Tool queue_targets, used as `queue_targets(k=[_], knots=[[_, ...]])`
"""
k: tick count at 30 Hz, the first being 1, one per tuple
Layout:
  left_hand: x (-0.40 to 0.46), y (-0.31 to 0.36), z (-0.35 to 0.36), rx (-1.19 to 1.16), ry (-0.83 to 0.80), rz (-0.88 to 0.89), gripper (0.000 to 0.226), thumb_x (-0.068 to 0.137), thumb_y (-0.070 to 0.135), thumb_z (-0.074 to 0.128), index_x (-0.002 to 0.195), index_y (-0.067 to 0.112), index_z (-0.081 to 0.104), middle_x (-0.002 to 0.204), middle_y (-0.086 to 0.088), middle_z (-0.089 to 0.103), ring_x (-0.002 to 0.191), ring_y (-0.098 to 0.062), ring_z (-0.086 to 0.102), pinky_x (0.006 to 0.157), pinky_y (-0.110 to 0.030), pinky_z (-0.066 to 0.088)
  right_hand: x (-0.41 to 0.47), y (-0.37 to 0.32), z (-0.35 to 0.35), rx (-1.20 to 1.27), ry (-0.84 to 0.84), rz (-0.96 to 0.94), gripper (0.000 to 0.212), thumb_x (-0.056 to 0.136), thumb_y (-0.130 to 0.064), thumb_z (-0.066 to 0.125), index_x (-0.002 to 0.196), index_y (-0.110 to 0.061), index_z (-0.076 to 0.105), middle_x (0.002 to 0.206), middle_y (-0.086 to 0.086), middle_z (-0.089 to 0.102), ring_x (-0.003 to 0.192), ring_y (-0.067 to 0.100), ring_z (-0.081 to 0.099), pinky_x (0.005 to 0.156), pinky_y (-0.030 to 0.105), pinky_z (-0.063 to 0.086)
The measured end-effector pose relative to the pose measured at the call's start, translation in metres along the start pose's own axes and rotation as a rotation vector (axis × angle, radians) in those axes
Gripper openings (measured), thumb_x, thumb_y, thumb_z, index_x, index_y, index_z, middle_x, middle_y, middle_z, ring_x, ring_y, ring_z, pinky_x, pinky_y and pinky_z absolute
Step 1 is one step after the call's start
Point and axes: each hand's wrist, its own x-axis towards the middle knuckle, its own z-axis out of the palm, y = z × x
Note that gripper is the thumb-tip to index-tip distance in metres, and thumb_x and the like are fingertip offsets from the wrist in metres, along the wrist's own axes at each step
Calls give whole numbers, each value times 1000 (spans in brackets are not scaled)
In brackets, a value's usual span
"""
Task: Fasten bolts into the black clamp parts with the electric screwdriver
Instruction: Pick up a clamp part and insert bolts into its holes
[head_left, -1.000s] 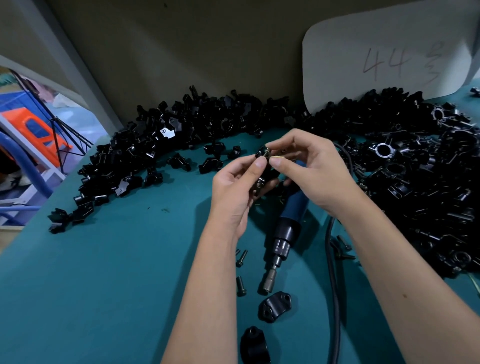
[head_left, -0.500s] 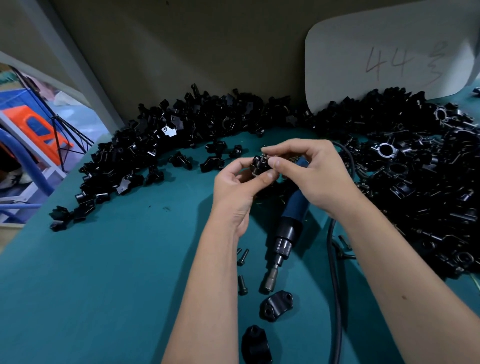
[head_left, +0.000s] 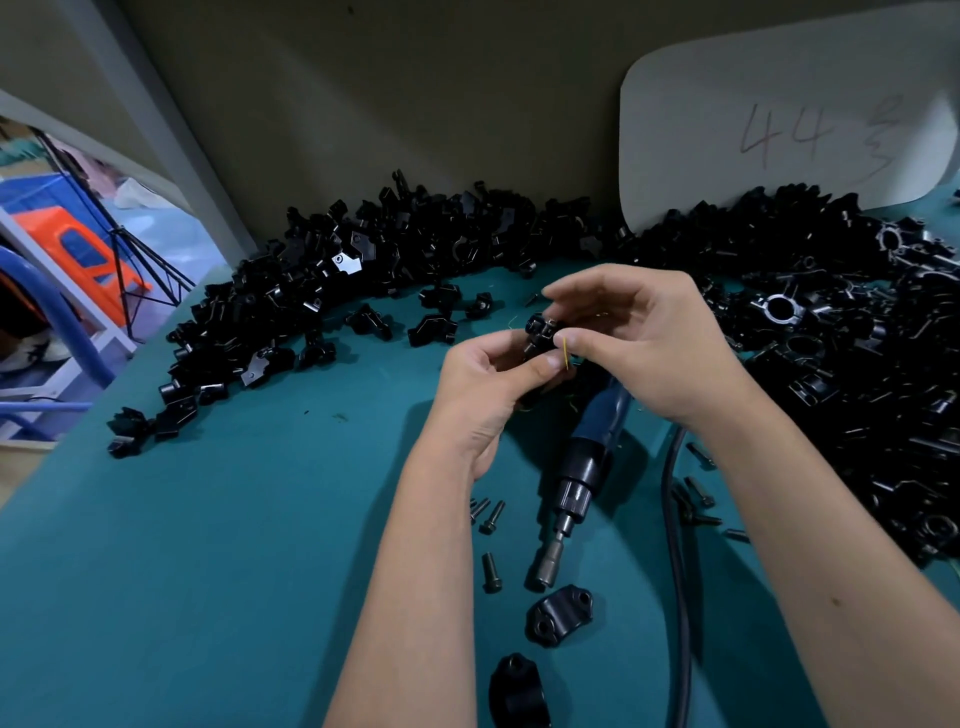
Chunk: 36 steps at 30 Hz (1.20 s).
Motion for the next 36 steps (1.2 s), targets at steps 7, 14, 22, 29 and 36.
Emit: queue_targets(k=[7,14,22,29,36], knots=[[1,-1,1,39,-25,12,28,82,-11,77,102,8,79,95,-12,77,88,-21,73,81,-30,58,-1,1,-2,73,24,29,40,83,9,80,112,-18,75,100,3,78,100,18,75,92,30,59],[2,-4,12,81,102,49,35,75,-3,87,105,7,71,99,-25,72,99,-46,72,97,-54,58,-1,-2,-5,91,80,70,34,80,7,83,108,-9,74,98,8,77,96,17,75,92,32,60],[2,2,10,-13,94,74,40,74,-11,84,104,11,68,76,-7,72,78,-30,77,76,-32,62,-1,1,-1,123,94,57,26,78,7,85,97,-6,74,91,4,77,87,15,76,82,25,58],[0,6,7,-26,109,88,34,75,-9,84,102,7,69,92,-17,72,84,-36,75,86,-41,63,3,-3,-1,78,82,62,7,91,-9,78,97,-6,78,95,10,79,93,29,76,91,44,62],[6,11,-8,-275,367,73,29,82,-7,81,106,-2,65,88,-10,77,81,-25,78,73,-22,60,42,-12,-8,-832,-274,204,14,91,-16,79,102,-25,80,95,-10,73,91,8,68,82,14,49]])
